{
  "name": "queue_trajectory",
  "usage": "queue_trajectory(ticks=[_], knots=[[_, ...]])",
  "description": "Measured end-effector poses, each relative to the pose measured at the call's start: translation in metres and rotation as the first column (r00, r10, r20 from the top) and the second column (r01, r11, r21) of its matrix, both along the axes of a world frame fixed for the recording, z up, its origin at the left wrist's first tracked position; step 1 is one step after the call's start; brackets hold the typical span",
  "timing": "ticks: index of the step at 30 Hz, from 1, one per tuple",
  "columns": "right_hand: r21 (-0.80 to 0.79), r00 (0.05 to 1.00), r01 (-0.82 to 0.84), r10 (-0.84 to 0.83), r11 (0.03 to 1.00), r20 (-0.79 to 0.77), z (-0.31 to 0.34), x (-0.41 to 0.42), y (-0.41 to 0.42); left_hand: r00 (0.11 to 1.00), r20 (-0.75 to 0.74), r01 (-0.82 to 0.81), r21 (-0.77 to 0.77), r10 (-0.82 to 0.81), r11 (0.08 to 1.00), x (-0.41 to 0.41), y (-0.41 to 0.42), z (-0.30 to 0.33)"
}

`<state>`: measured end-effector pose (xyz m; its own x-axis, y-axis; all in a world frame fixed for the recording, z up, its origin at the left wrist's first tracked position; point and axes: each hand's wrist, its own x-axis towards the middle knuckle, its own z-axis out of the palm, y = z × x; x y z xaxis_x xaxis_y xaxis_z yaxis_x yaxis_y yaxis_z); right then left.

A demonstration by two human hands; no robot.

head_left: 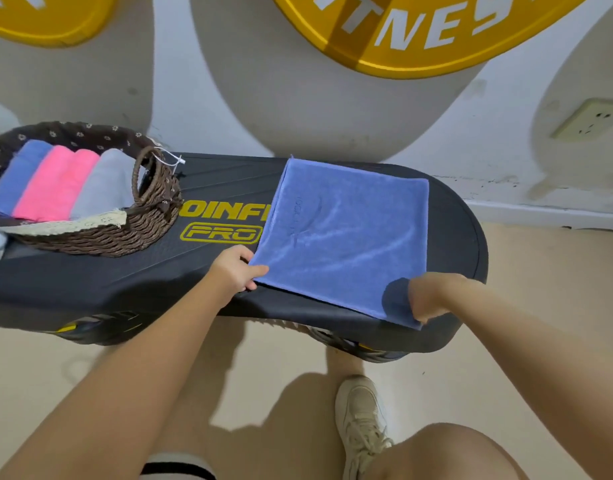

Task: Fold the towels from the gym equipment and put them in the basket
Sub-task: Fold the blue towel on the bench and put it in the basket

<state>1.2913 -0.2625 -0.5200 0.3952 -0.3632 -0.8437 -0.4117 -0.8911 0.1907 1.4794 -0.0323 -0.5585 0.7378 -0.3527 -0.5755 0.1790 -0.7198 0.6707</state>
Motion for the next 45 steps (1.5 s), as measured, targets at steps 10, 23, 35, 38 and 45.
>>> queue_trajectory(ticks=[10, 23, 35, 38, 45], knots=[[0.082, 0.764, -0.165, 0.075, 0.983, 0.641, -0.015, 0.138, 0.064, 0.991, 0.124, 0.040, 0.159, -0.060, 0.987, 0.007, 0.035, -0.005], [-0.253, 0.576, -0.580, 0.610, 0.774, 0.545, -0.029, 0.236, 0.059, 0.982, 0.094, 0.131, 0.278, -0.163, 0.952, 0.019, 0.032, -0.016], [-0.215, 0.554, -0.357, 0.391, 0.909, 0.735, -0.047, 0.255, 0.028, 0.954, 0.179, 0.133, 0.466, -0.241, 0.875, 0.022, 0.021, 0.005], [-0.102, 0.559, -0.357, 0.300, 0.929, 0.773, -0.050, 0.266, 0.007, 0.857, 0.356, 0.224, 0.394, -0.372, 0.892, 0.022, -0.003, 0.006], [-0.227, 0.576, -0.251, 0.334, 0.941, 0.746, -0.047, 0.291, -0.007, 0.691, 0.453, 0.299, 0.532, -0.564, 0.792, 0.027, -0.039, -0.023]])
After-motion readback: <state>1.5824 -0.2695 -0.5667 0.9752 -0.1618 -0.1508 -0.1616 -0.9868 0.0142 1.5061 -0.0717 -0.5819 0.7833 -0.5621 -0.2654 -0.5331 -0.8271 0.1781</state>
